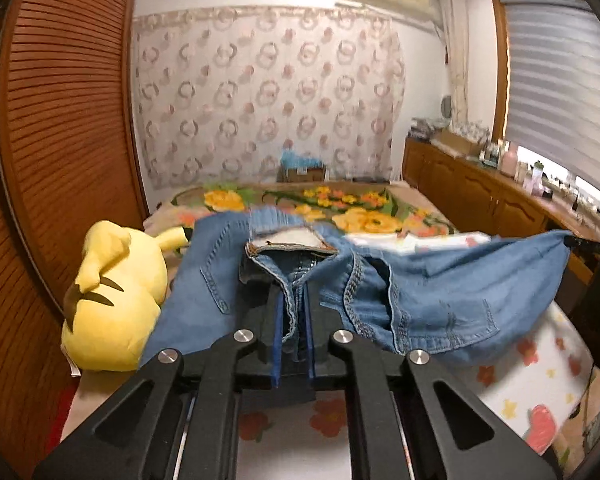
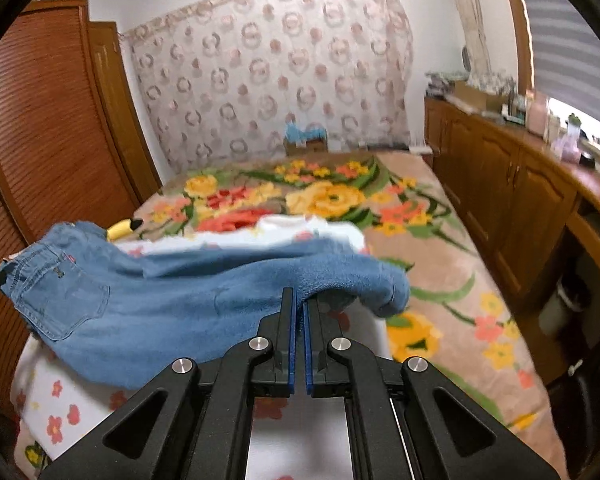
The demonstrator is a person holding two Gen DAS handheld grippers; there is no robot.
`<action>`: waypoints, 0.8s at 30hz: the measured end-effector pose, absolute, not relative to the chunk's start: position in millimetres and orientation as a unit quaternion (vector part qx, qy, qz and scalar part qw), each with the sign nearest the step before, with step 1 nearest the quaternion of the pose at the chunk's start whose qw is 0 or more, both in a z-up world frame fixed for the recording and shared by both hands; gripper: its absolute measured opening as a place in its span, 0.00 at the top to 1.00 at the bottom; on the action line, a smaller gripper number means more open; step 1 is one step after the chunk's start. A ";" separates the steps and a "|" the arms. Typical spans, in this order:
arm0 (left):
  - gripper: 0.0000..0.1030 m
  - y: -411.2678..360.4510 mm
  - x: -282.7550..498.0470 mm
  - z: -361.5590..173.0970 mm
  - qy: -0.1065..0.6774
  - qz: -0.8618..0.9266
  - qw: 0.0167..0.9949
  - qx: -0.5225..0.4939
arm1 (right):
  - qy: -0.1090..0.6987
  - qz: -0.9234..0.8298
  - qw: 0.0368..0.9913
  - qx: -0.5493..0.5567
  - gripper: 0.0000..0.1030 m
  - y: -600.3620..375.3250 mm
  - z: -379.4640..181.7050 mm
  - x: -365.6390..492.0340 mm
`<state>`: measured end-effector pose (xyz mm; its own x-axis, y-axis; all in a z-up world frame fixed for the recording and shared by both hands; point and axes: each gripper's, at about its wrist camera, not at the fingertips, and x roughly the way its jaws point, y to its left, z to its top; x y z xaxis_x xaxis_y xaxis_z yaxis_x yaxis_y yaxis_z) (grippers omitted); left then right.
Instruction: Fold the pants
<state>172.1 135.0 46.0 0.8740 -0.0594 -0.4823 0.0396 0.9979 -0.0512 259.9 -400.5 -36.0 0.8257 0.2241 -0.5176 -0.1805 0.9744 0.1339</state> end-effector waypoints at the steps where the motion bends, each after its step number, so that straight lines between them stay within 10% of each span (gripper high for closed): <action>1: 0.91 137.0 167.1 49.2 0.246 -0.025 0.969 -0.022 | 0.269 0.109 0.956 0.040 0.98 -402.0 -34.0 252.1; 24: 0.93 142.7 39.2 -11.5 0.310 -0.034 0.950 -0.028 | 0.322 0.139 0.935 0.054 0.98 -449.6 -115.2 86.6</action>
